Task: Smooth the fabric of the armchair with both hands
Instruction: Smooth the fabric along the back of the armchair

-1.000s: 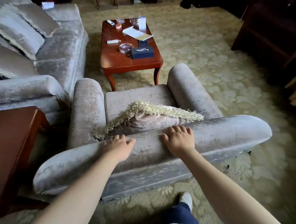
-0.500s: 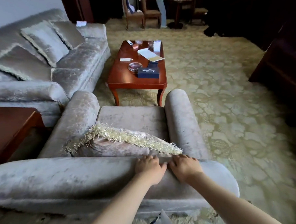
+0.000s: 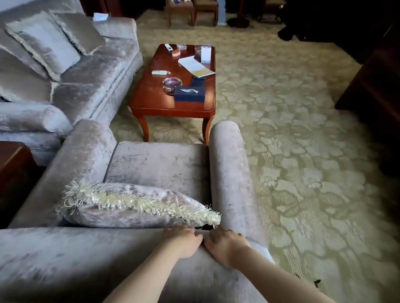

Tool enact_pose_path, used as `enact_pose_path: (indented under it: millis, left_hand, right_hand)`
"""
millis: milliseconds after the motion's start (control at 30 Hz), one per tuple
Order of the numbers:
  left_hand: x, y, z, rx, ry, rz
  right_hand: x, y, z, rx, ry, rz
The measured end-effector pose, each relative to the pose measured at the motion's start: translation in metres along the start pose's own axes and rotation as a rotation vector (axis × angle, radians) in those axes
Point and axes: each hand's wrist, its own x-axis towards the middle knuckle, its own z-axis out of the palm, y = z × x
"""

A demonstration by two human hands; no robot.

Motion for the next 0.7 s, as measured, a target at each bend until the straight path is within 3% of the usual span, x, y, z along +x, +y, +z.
enact_pose_path:
  millis: [233, 400, 500, 700]
  left_hand:
    - [0.044, 0.01, -0.009, -0.053, -0.144, 0.043]
    - [0.051, 0.016, -0.016, -0.083, -0.151, 0.043]
    - [0.045, 0.019, -0.009, -0.061, -0.089, 0.02]
    - [0.028, 0.022, -0.006, -0.301, 0.072, -0.051]
  right_hand:
    - [0.023, 0.015, -0.004, 0.032, -0.036, 0.026]
    - [0.031, 0.022, -0.013, 0.042, -0.05, 0.025]
    - [0.021, 0.023, -0.008, 0.032, -0.045, 0.021]
    - [0.01, 0.021, -0.009, 0.046, -0.045, 0.039]
